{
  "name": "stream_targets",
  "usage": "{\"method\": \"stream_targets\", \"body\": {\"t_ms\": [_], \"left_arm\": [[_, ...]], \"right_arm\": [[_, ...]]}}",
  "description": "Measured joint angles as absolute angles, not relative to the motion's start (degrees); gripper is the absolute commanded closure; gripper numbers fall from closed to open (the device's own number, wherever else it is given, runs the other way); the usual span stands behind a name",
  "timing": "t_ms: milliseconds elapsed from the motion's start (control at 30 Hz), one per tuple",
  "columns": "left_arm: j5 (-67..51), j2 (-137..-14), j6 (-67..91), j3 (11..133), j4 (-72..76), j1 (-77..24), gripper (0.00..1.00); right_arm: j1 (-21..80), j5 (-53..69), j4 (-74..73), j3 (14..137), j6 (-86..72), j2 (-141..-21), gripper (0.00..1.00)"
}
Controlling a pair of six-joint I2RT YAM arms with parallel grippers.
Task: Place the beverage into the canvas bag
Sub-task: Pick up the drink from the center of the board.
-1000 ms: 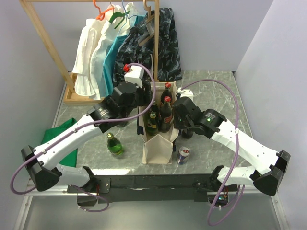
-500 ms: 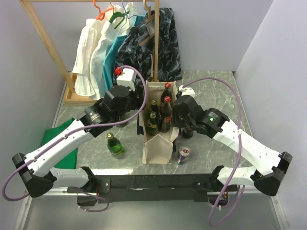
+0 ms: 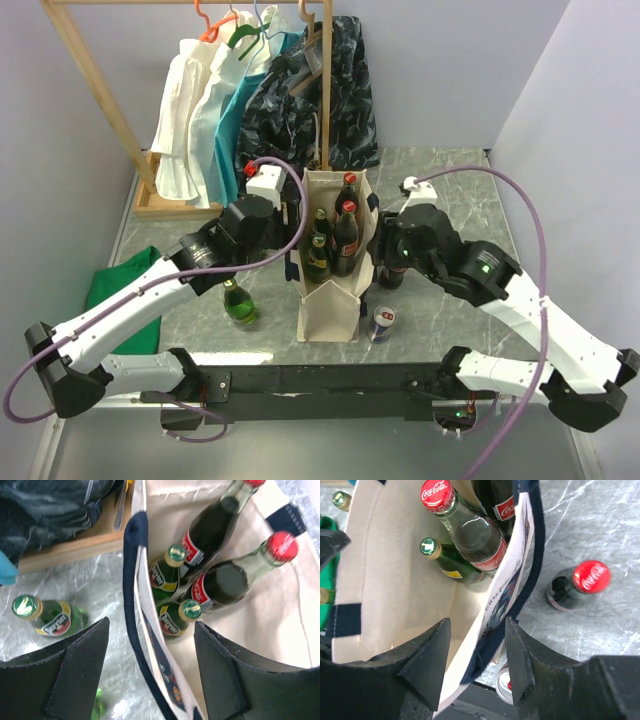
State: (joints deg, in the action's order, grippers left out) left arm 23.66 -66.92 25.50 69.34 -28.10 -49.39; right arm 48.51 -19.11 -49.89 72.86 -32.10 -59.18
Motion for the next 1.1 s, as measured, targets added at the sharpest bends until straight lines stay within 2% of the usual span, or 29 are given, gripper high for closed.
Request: {"method": "stream_targets", "body": {"t_ms": [200,600,1100], "left_arm": [[23.38,-65.28,26.98,67.72,-28.91,-49.39,0.26],[23.33,-63.42,28.64,66.74,-29.87,-49.39,0.26],[23.35,-63.46,29.43,66.22,-29.87,-49.39,0.26]], "right_arm": [[48.51,-20.38,-52.25,72.40,-33.01,-54.39,0.39],[48.51,-22.41,-61.43,62.41,-36.69,-47.62,0.31],[48.90,-10.59,-56.95,50.54,-36.16,-43.27,0.29]]}}
